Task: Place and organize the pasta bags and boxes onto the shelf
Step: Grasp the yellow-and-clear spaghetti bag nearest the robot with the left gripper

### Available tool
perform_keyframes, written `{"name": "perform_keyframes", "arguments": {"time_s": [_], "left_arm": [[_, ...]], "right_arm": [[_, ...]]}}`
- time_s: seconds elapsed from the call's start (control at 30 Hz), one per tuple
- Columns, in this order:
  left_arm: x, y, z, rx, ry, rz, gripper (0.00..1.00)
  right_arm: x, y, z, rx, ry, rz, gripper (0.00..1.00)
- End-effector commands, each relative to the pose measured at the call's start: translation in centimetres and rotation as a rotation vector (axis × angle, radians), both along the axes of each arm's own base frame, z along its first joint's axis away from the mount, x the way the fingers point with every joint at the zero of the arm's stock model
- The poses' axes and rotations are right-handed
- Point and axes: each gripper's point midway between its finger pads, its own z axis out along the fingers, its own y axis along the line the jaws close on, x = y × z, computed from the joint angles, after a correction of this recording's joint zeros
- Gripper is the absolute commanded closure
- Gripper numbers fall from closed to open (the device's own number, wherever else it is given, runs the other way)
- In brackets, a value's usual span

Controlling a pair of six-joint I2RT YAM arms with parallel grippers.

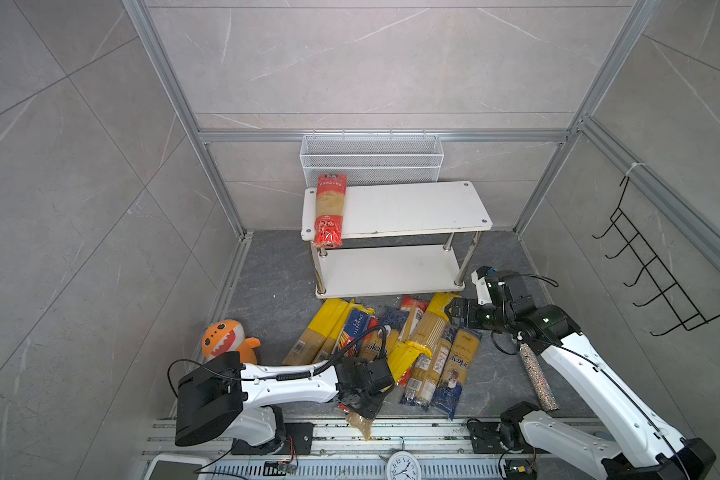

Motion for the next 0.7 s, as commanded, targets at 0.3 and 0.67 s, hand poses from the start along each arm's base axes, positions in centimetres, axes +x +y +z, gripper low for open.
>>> {"name": "perform_keyframes", "arguments": {"time_s": [0.3, 0.67], "left_arm": [[6.1, 0.2, 8.5, -0.134, -0.242, 0.138, 1.00], [8.8, 0.0, 11.3, -0.225, -0.326, 0.245, 1.00]], "right_arm": [[0.2, 0.1, 0.8, 0.002, -0.033, 0.008, 0.00], [0.3, 0.2, 1.0, 0.003, -0.042, 0.010, 0.00]]}}
